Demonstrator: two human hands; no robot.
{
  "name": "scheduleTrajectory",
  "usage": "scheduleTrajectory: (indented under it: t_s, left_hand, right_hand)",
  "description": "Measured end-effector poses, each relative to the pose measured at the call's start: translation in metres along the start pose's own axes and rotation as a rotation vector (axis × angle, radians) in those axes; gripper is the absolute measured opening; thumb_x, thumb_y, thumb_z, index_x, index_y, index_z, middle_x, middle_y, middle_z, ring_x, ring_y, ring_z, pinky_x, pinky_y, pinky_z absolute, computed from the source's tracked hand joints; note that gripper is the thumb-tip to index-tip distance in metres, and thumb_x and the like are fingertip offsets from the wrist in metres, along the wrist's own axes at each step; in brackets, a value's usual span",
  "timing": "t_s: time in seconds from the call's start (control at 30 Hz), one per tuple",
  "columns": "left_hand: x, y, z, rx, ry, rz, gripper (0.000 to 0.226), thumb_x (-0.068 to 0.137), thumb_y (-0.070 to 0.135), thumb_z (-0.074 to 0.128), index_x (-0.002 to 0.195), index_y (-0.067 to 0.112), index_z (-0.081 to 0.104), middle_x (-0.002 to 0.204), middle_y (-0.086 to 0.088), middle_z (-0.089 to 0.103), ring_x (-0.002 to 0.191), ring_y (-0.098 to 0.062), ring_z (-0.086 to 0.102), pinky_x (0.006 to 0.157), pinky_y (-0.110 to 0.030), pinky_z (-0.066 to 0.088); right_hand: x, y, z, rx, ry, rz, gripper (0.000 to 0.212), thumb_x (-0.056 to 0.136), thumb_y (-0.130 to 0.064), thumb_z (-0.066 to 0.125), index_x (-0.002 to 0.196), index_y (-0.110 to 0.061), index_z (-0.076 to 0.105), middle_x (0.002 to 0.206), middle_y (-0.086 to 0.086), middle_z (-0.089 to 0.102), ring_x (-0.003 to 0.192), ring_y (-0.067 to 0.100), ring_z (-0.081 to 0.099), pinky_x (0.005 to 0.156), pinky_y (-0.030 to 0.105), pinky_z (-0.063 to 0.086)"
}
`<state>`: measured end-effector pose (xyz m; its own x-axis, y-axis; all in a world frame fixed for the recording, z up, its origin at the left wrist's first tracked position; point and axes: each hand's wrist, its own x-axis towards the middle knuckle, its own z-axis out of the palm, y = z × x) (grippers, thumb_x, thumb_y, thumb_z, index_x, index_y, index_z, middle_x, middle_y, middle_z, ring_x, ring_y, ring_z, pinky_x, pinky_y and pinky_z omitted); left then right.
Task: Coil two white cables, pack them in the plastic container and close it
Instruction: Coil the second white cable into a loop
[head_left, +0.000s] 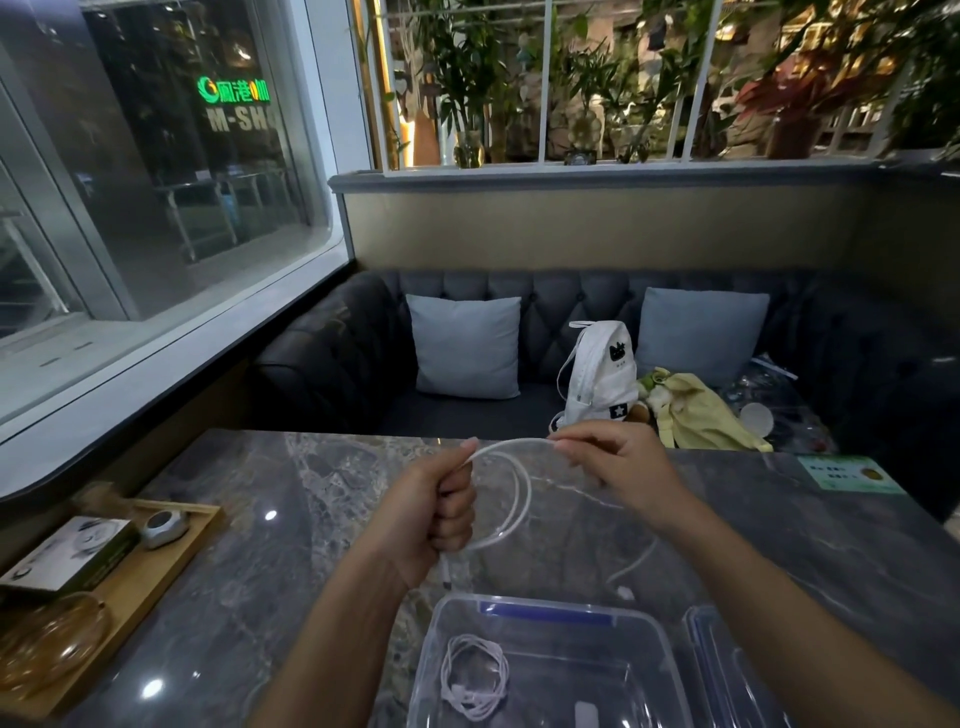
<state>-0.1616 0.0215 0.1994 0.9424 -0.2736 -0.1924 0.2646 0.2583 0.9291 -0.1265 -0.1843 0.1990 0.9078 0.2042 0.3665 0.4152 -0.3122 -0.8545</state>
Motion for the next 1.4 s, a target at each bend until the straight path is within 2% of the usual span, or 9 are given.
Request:
scheduleTrajectory:
  t_s: [0.07, 0.3, 0.43, 0.6, 0.8, 0.97, 1.03, 1.13, 1.4]
  left_hand:
    - [-0.001, -0.001, 0.001, -0.067, 0.036, 0.04, 0.05, 0.082, 0.034, 0.05, 0.039, 0.025, 0.026, 0.03, 0.01, 0.02, 0.025, -0.004, 0.013, 0.035, -0.014, 0.006]
    - [-0.009, 0.006, -0.011, -0.473, -0.016, 0.144, 0.044, 0.081, 0.031, 0.044, 0.046, 0.026, 0.019, 0.041, 0.008, 0.006, 0.033, -0.009, 0.002, 0.034, -0.017, 0.002]
    - [-0.012, 0.006, -0.02, -0.625, -0.059, 0.136, 0.048, 0.085, 0.03, 0.039, 0.039, 0.02, 0.035, 0.042, 0.008, 0.007, 0.034, -0.01, 0.003, 0.033, -0.019, 0.004]
    - [-0.01, 0.002, -0.018, -0.674, 0.003, 0.162, 0.052, 0.092, 0.031, 0.034, 0.042, 0.018, 0.04, 0.042, 0.008, 0.008, 0.036, -0.01, 0.003, 0.033, -0.019, 0.006]
    - [-0.012, 0.001, -0.017, -0.508, 0.021, 0.181, 0.045, 0.096, 0.032, 0.03, 0.055, 0.017, 0.04, 0.048, 0.008, 0.012, 0.039, -0.008, 0.006, 0.031, -0.017, 0.017]
    - [-0.014, -0.005, -0.011, -0.319, 0.011, 0.225, 0.035, 0.096, 0.029, 0.032, 0.066, 0.015, 0.041, 0.044, 0.007, 0.037, 0.036, -0.006, 0.034, 0.039, -0.02, 0.039]
    - [-0.015, -0.009, -0.006, -0.273, 0.034, 0.239, 0.039, 0.098, 0.028, 0.032, 0.064, 0.014, 0.046, 0.045, 0.003, 0.046, 0.04, -0.01, 0.047, 0.047, -0.028, 0.052]
    - [-0.017, -0.01, -0.001, -0.215, 0.087, 0.256, 0.04, 0.098, 0.028, 0.034, 0.065, 0.012, 0.051, 0.054, -0.006, 0.063, 0.05, -0.017, 0.064, 0.046, -0.029, 0.054]
    - [-0.027, -0.018, 0.014, 0.08, 0.038, 0.287, 0.038, 0.098, 0.029, 0.034, 0.074, 0.009, 0.055, 0.058, -0.006, 0.06, 0.05, -0.015, 0.057, 0.045, -0.024, 0.048]
  right_hand:
    - [-0.003, 0.008, 0.003, -0.036, 0.029, 0.006, 0.017, 0.079, -0.004, 0.066, 0.088, -0.017, 0.071, 0.063, -0.017, 0.069, 0.054, -0.01, 0.058, 0.053, 0.004, 0.043]
    - [-0.016, 0.033, 0.002, -0.077, 0.079, 0.048, 0.025, 0.082, 0.0, 0.062, 0.105, -0.006, 0.067, 0.093, 0.009, 0.07, 0.068, 0.0, 0.061, 0.058, 0.004, 0.045]
    - [-0.02, 0.037, -0.004, -0.057, 0.144, 0.025, 0.03, 0.08, 0.0, 0.063, 0.109, -0.008, 0.064, 0.098, 0.005, 0.067, 0.084, 0.017, 0.064, 0.074, 0.012, 0.048]
    - [-0.028, 0.028, 0.004, -0.657, 0.075, -0.254, 0.025, 0.077, 0.003, 0.065, 0.095, -0.013, 0.073, 0.082, 0.009, 0.069, 0.069, 0.027, 0.064, 0.056, 0.03, 0.046]
    - [-0.031, 0.001, 0.017, -1.05, -0.35, -0.336, 0.021, 0.085, -0.012, 0.047, 0.098, -0.017, 0.064, 0.093, 0.002, 0.064, 0.08, 0.027, 0.061, 0.062, 0.033, 0.04]
    - [-0.032, -0.027, 0.029, -0.93, -0.543, -0.36, 0.02, 0.085, -0.014, 0.052, 0.098, -0.021, 0.066, 0.1, -0.006, 0.064, 0.089, 0.016, 0.059, 0.068, 0.03, 0.041]
    - [-0.033, -0.038, 0.034, -0.852, -0.555, -0.403, 0.024, 0.087, -0.018, 0.051, 0.104, -0.024, 0.066, 0.107, -0.008, 0.065, 0.094, 0.015, 0.059, 0.072, 0.03, 0.042]
    - [-0.036, -0.051, 0.037, -0.766, -0.526, -0.482, 0.024, 0.087, -0.019, 0.053, 0.107, -0.024, 0.066, 0.112, -0.006, 0.067, 0.096, 0.018, 0.062, 0.074, 0.034, 0.047]
    - [-0.04, -0.075, 0.038, -0.692, -0.375, -0.647, 0.004, 0.076, -0.012, 0.064, 0.079, -0.01, 0.067, 0.079, 0.003, 0.069, 0.068, 0.024, 0.064, 0.052, 0.038, 0.051]
